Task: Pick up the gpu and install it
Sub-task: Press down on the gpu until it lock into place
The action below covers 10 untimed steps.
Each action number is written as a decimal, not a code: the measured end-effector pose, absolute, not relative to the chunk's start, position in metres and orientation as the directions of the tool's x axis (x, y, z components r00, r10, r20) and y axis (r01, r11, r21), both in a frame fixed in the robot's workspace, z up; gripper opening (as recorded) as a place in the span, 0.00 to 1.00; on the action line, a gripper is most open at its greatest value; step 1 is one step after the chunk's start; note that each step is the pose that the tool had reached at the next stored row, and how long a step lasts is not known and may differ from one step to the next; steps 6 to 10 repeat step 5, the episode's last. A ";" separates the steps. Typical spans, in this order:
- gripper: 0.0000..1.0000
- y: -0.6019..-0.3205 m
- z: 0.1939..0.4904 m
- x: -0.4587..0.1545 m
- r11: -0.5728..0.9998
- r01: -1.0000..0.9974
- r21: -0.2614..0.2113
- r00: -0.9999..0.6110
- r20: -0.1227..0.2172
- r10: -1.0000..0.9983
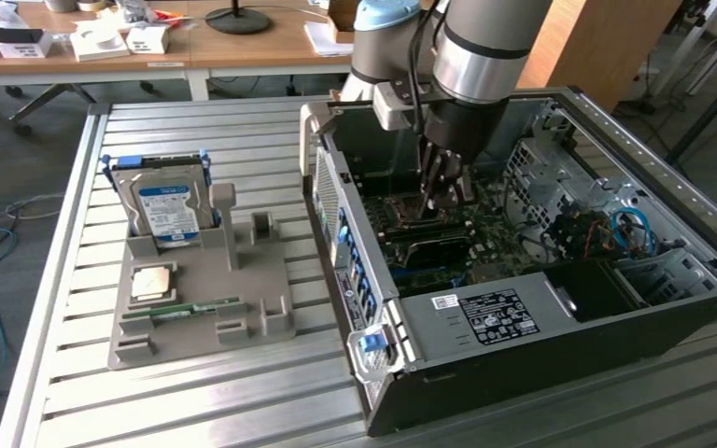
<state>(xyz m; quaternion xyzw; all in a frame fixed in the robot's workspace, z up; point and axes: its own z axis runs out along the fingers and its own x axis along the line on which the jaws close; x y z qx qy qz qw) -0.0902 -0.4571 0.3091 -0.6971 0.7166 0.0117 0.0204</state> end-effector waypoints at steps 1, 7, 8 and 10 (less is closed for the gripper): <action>0.11 -0.457 0.309 -0.090 0.028 -1.000 -0.012 -0.027 -0.045 -0.999; 0.11 -0.457 0.309 -0.090 0.028 -1.000 -0.012 -0.027 -0.045 -0.999; 0.11 -0.457 0.309 -0.090 0.028 -1.000 -0.012 -0.027 -0.045 -0.999; 0.11 -0.457 0.309 -0.090 0.028 -1.000 -0.012 -0.027 -0.045 -0.999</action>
